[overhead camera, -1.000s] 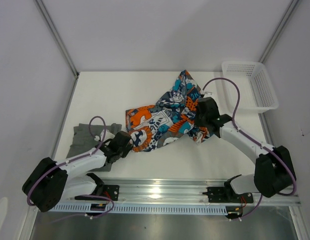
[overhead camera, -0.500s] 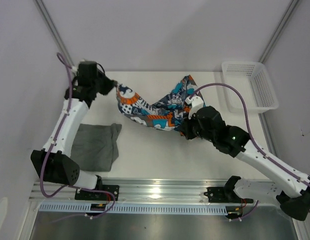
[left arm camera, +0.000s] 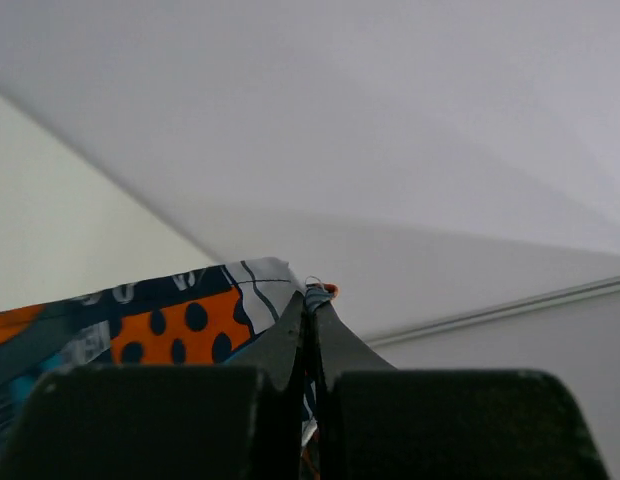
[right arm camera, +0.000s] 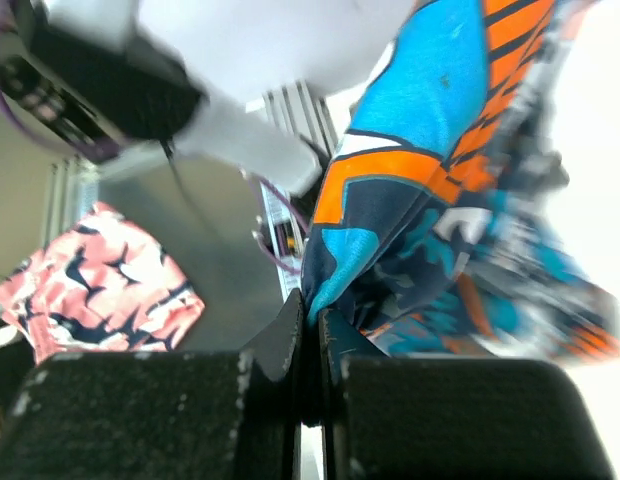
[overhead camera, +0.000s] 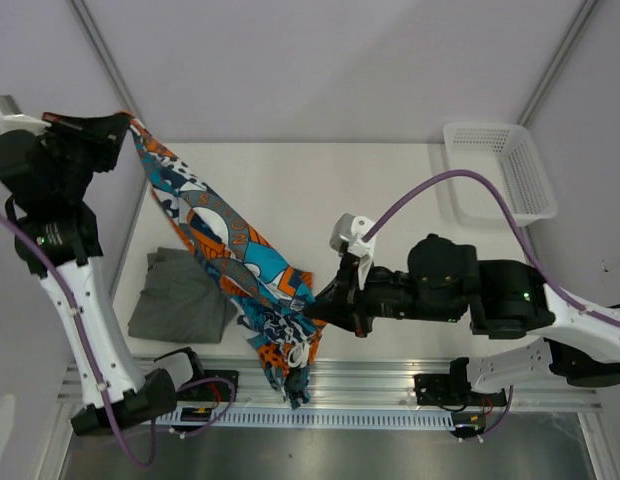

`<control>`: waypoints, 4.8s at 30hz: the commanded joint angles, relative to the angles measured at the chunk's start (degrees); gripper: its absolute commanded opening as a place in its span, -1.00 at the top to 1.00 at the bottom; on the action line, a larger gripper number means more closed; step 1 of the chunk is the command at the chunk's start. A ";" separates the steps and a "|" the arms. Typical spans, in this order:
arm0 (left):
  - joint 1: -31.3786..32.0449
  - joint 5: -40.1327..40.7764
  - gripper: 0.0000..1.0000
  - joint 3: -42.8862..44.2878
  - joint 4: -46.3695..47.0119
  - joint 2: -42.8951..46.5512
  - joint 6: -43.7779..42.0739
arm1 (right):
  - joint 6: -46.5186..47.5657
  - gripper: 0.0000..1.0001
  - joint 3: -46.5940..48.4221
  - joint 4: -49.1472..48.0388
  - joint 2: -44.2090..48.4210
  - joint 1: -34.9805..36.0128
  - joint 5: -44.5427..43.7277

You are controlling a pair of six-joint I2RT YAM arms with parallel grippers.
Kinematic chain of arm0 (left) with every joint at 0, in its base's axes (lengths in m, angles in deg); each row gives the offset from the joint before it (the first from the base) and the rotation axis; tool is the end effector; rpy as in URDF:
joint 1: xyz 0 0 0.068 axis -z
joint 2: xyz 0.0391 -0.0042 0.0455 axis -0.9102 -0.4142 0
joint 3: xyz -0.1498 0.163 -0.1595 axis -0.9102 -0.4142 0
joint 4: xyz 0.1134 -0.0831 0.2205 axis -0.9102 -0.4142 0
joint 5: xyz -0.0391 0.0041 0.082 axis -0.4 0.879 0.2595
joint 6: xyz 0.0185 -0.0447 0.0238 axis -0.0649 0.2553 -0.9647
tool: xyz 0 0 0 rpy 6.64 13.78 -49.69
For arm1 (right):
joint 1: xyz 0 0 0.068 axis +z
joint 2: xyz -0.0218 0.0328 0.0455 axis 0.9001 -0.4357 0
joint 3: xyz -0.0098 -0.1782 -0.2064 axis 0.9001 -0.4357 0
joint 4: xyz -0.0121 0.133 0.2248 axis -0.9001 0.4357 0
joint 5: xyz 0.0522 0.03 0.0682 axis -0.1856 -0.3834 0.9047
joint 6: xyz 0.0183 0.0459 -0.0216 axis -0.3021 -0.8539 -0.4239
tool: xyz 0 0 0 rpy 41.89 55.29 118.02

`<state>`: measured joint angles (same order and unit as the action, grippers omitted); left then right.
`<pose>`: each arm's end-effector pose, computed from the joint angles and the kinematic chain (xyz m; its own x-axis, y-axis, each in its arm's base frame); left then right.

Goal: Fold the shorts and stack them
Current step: Flatten the shorts out, then fold the shorts

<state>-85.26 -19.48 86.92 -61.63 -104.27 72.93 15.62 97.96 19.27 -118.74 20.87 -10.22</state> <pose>0.1992 0.0571 0.5231 -0.0704 -0.8554 -0.5131 -0.0335 0.5161 -0.8559 0.0210 0.2098 0.4986 -0.2252 -0.2164 -0.9500 -0.9609 0.2103 0.1799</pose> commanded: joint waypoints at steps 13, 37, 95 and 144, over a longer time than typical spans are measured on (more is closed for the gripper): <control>-0.06 -5.63 1.00 -0.50 25.29 -6.54 14.00 | 4.08 1.00 0.61 -6.03 -1.39 -41.05 4.81; 8.74 -0.52 1.00 -11.34 62.22 -18.86 17.44 | -22.99 1.00 8.57 -54.99 -27.79 -83.63 51.14; 16.82 0.26 1.00 -28.56 50.28 -20.24 -2.78 | -31.51 1.00 -61.71 -37.61 2.45 -4.53 -18.28; 46.09 19.68 0.88 29.72 70.41 -83.78 6.01 | -59.49 0.99 -73.22 -11.04 14.95 -36.76 -36.24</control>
<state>-38.57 -8.07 111.99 1.86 -186.81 78.50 -47.43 26.21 7.40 -103.03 -13.10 -47.75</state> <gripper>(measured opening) 0.044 0.032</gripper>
